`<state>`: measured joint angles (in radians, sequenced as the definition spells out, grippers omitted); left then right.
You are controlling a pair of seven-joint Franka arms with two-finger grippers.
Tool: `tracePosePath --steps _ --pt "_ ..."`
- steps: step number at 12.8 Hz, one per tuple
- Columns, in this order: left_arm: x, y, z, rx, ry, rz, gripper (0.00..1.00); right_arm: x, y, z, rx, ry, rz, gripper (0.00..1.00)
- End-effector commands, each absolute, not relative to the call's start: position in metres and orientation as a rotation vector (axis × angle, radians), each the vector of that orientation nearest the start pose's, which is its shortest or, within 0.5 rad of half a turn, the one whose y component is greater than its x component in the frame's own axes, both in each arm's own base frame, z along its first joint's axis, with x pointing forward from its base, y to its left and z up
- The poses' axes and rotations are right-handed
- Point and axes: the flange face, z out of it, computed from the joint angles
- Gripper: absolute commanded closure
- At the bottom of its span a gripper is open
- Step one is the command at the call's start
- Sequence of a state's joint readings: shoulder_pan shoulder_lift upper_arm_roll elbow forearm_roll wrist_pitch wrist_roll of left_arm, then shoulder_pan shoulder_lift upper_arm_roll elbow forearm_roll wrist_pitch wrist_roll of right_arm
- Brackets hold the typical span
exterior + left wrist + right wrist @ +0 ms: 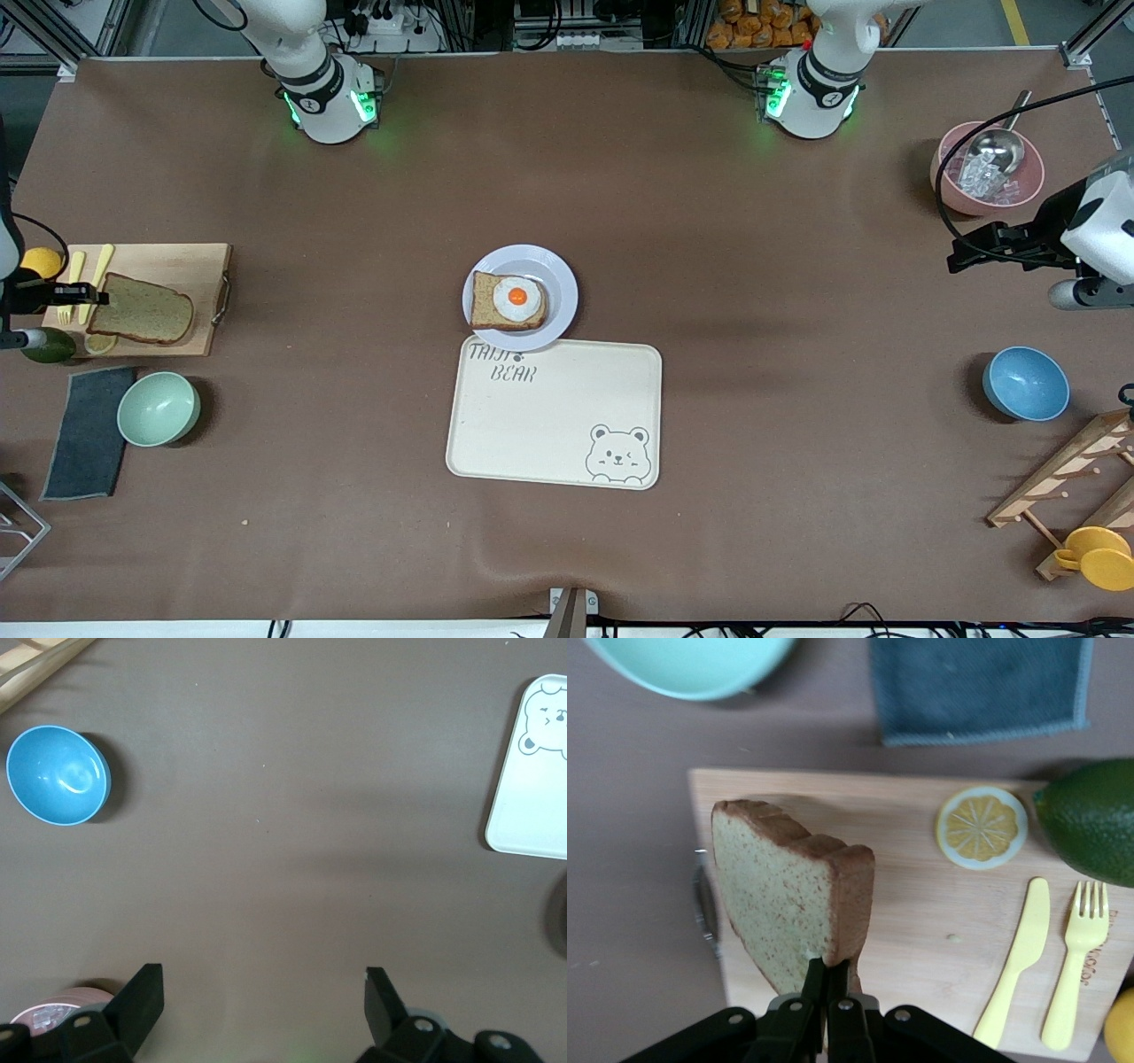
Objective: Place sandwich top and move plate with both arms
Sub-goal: 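Grasp the bread slice with the right gripper and lift it, then carry the bread over the egg plate while the left gripper approaches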
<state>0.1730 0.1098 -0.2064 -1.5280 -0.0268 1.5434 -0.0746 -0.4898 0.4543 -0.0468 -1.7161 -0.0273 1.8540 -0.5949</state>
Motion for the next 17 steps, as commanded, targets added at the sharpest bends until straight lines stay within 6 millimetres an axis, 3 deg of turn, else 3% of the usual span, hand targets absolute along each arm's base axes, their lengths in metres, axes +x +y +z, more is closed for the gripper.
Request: tracePosePath --steps 1,2,5,8,11,13,17 --pt "0.584 -0.011 0.584 -3.206 -0.053 0.153 0.0 0.554 -0.304 0.345 -2.993 -0.171 0.459 1.0" --pt "0.584 -0.011 0.584 -3.208 -0.053 0.153 0.0 0.557 -0.302 0.354 -2.987 -0.184 0.465 1.0" --pt "0.584 -0.01 0.584 -3.208 -0.055 0.153 0.0 0.573 -0.257 0.388 -2.984 -0.289 0.478 1.0" --pt "0.584 -0.01 0.584 -3.208 -0.055 0.153 0.0 0.607 -0.188 0.422 -2.985 -0.517 0.45 1.0" --pt "0.584 -0.01 0.584 -3.209 -0.055 0.155 0.0 0.624 -0.113 0.426 -2.923 -0.685 0.449 1.0" --pt "0.584 -0.01 0.584 -3.21 -0.053 0.155 0.0 0.629 -0.074 0.425 -2.867 -0.746 0.418 1.0" --pt "0.585 -0.009 0.584 -3.21 -0.055 0.153 0.0 0.63 0.01 0.416 -2.736 -0.697 0.403 1.0"
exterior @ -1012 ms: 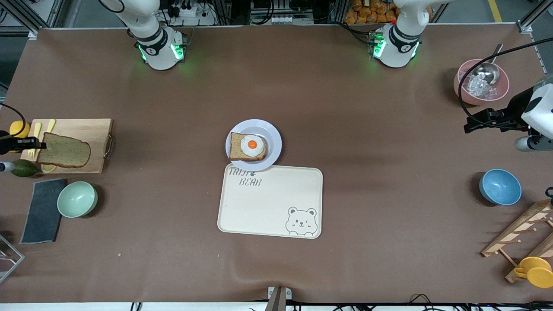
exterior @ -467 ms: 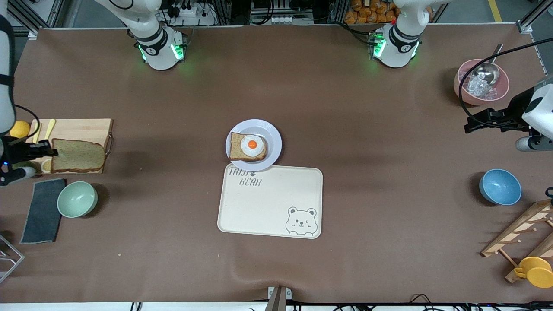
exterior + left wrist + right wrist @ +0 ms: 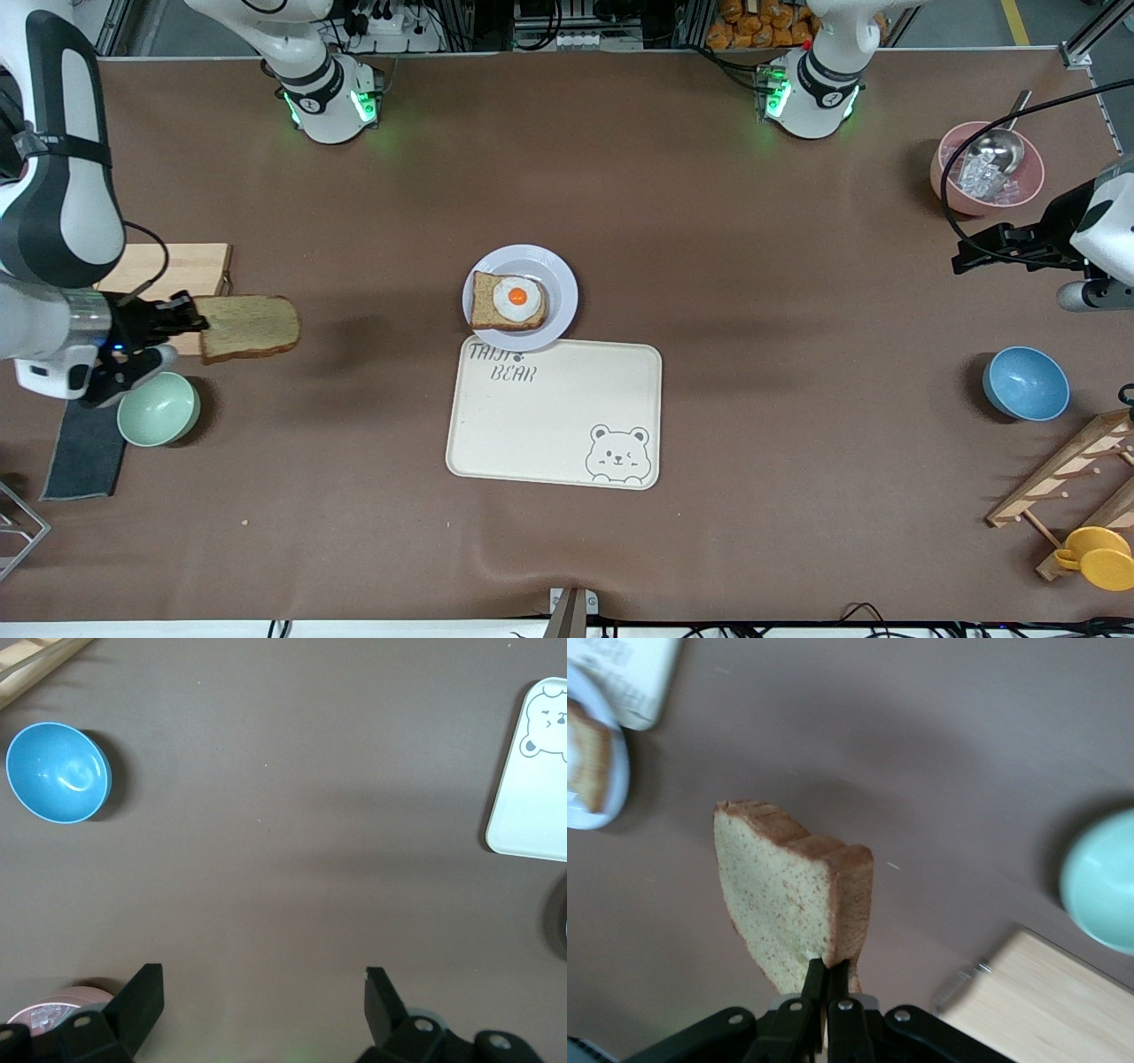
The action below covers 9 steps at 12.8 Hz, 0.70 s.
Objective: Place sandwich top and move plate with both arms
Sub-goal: 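Carry the bread over the egg plate while the left gripper approaches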
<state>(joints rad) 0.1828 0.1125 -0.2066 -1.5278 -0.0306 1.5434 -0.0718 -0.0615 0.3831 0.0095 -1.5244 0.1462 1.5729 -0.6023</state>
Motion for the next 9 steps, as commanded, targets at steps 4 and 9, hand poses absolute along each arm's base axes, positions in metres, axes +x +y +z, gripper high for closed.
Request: tracePosePath --steps 4,9 --pt "0.585 -0.01 0.582 -3.216 -0.056 0.158 0.0 0.623 0.093 0.404 -2.712 -0.562 0.467 1.0" --pt "0.588 0.016 0.573 -3.311 -0.148 0.186 0.0 0.603 0.176 0.396 -2.685 -0.294 0.555 1.0"
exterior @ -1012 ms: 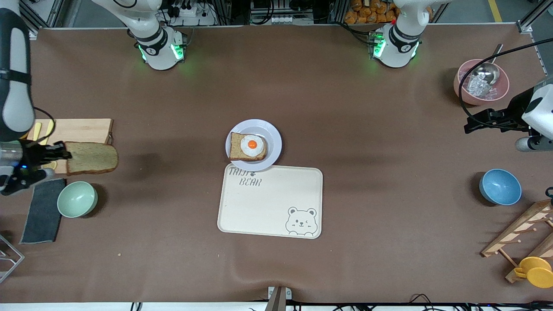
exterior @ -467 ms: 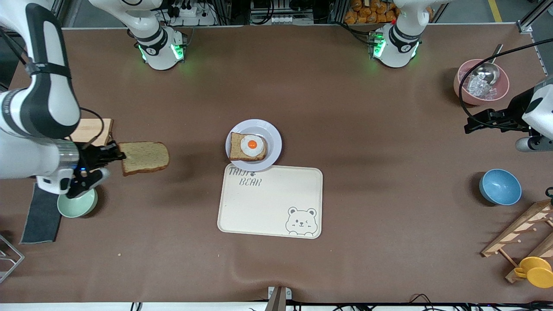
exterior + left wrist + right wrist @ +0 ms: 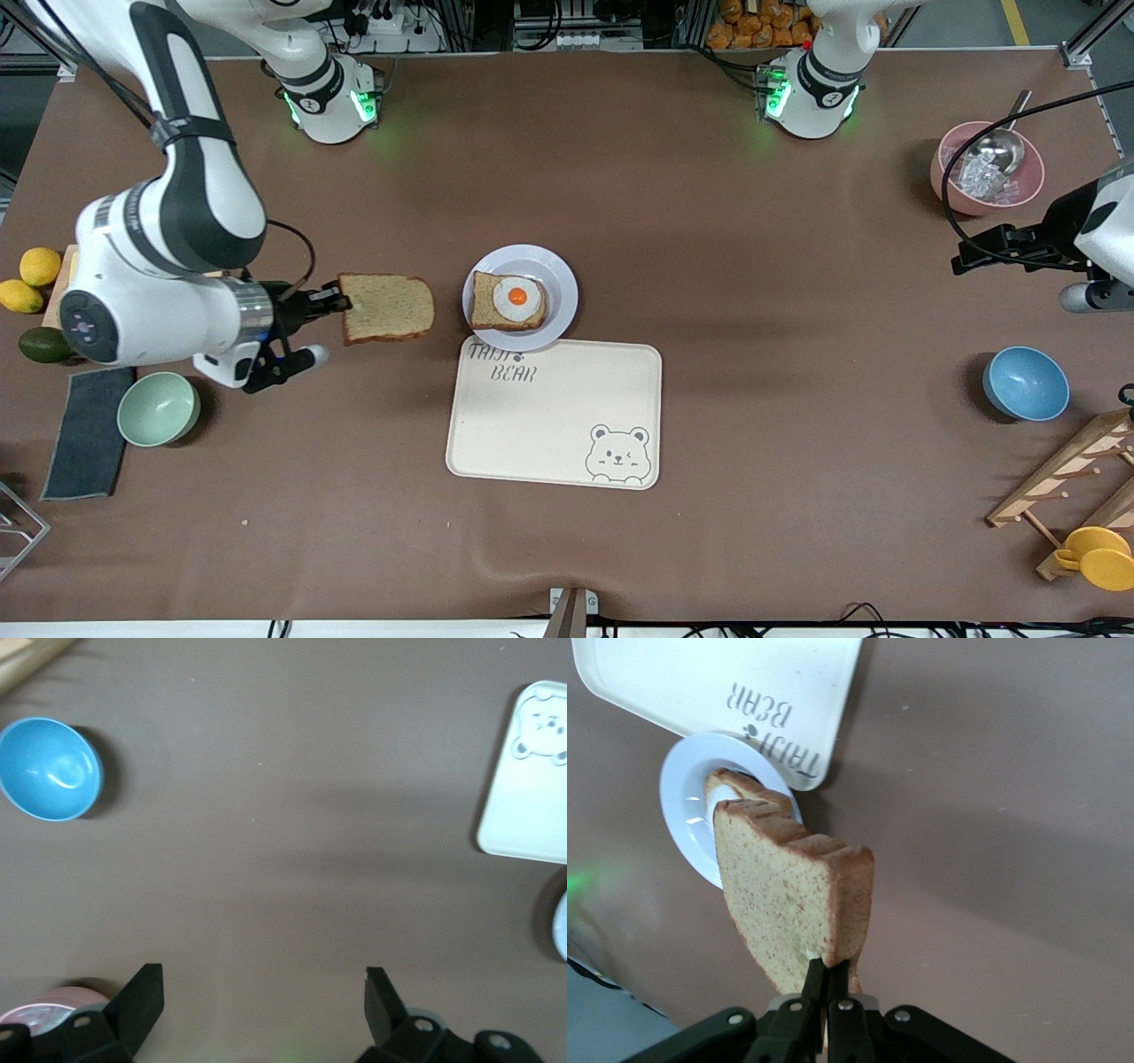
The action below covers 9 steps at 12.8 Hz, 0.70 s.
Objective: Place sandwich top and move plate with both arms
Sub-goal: 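Carry the bread over the egg plate while the left gripper approaches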
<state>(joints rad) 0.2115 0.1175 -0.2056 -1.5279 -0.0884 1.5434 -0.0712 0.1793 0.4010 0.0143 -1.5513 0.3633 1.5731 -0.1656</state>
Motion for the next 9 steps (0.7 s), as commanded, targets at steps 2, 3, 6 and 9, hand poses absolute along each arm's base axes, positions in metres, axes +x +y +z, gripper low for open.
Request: tracePosePath --steps 2,3,6,9 --pt "0.594 0.009 0.56 -3.357 -0.107 0.224 0.0 0.592 0.203 0.387 -2.683 -0.209 0.575 1.0" --pt "0.599 0.008 0.548 -3.374 -0.112 0.25 0.0 0.587 0.214 0.382 -2.689 -0.16 0.59 1.0" --pt "0.615 -0.003 0.503 -3.503 -0.146 0.369 0.0 0.575 0.219 0.361 -2.619 -0.077 0.655 1.0" --pt "0.629 -0.014 0.451 -3.61 -0.211 0.533 0.0 0.562 0.224 0.344 -2.588 -0.022 0.634 1.0"
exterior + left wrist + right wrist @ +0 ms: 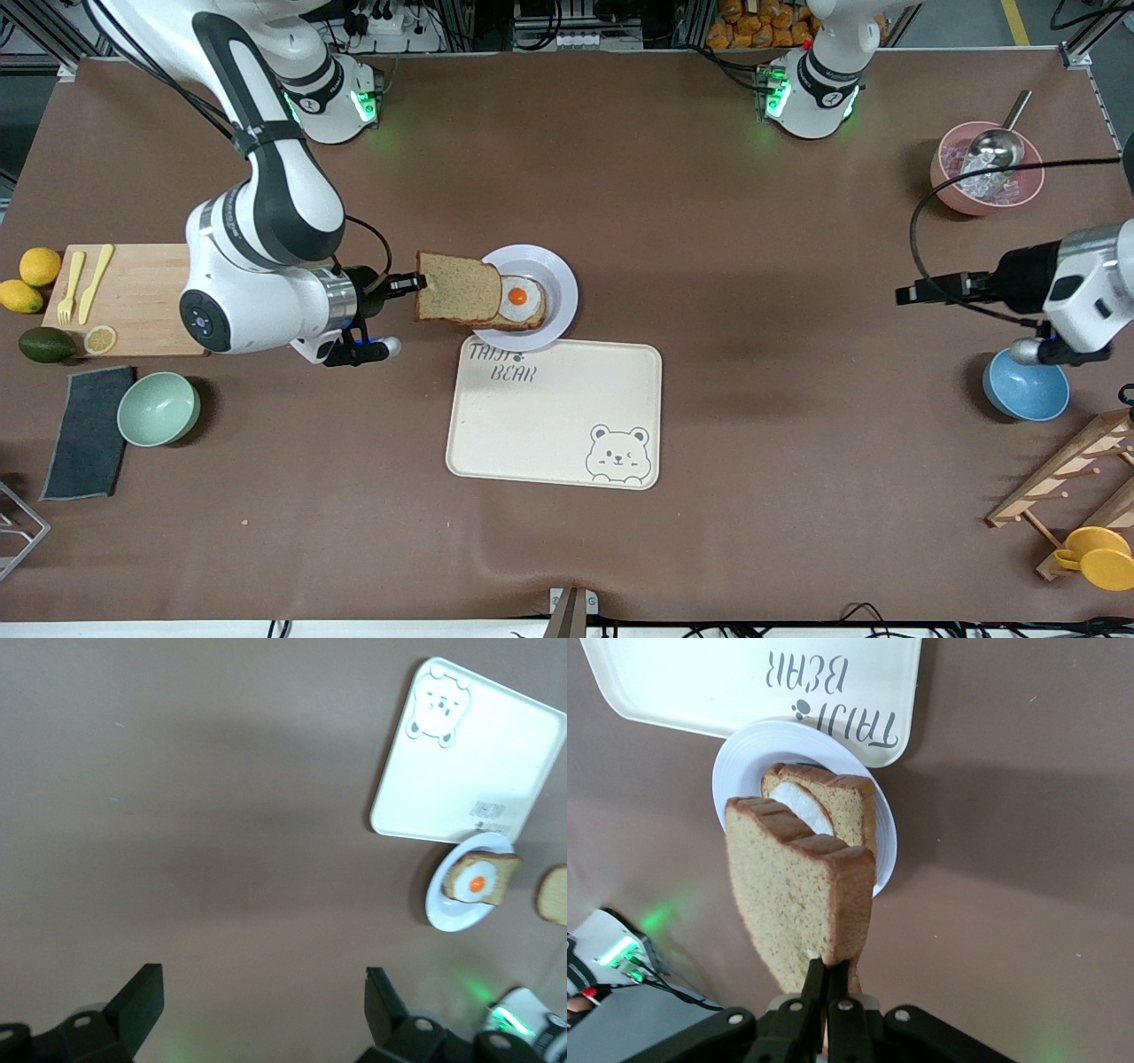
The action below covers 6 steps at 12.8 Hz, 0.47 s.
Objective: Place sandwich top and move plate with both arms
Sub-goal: 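Carry the bread over the egg plate while the left gripper approaches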
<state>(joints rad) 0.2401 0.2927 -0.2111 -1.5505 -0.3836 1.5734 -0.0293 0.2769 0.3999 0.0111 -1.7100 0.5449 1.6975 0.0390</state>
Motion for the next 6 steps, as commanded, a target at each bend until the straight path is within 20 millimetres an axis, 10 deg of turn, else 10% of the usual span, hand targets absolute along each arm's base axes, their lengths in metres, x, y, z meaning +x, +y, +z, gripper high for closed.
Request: tracePosePath --steps 1,6 --pt "0.631 -0.021 0.427 -3.66 -0.265 0.603 0.0 0.558 0.228 0.34 -2.59 -0.017 0.624 1.0" --pt "0.608 -0.095 0.326 -3.722 -0.336 0.561 0.0 0.545 0.256 0.327 -2.567 -0.183 0.598 1.0"
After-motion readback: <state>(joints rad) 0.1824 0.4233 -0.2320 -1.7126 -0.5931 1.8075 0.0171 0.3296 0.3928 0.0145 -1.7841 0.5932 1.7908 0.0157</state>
